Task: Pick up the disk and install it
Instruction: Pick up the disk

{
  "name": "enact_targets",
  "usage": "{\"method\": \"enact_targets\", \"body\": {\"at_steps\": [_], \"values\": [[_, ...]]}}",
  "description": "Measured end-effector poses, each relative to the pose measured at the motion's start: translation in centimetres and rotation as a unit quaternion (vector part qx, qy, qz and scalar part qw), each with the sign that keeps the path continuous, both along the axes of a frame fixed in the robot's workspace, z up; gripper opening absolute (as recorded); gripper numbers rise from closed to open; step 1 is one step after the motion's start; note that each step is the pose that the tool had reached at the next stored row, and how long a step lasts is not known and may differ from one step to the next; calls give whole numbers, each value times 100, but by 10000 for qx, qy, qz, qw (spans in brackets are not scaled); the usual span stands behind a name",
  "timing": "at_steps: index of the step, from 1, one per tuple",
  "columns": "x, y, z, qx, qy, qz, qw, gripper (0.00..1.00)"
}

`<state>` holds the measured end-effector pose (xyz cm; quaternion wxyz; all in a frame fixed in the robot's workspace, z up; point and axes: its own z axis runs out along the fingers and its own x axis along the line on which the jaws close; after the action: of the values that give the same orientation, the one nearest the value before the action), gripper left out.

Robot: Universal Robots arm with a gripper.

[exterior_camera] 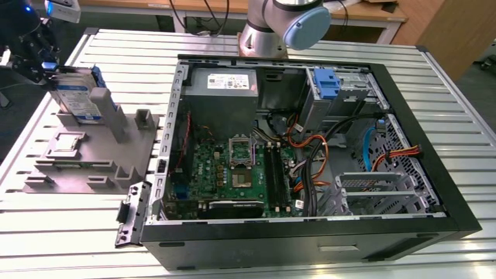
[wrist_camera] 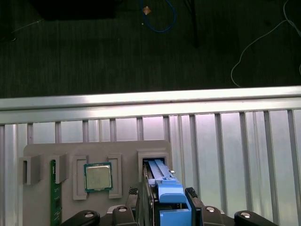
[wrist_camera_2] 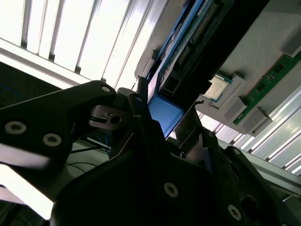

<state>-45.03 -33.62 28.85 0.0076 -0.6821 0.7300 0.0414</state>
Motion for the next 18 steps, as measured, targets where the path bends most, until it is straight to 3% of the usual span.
{"method": "enact_targets", "body": {"at_steps": [1, 2, 18], "values": [[0, 0, 0, 0, 0, 0, 10000, 51], [1, 1, 0, 0, 0, 0, 10000, 44], [11, 33, -1, 0, 0, 0, 10000, 44]]}}
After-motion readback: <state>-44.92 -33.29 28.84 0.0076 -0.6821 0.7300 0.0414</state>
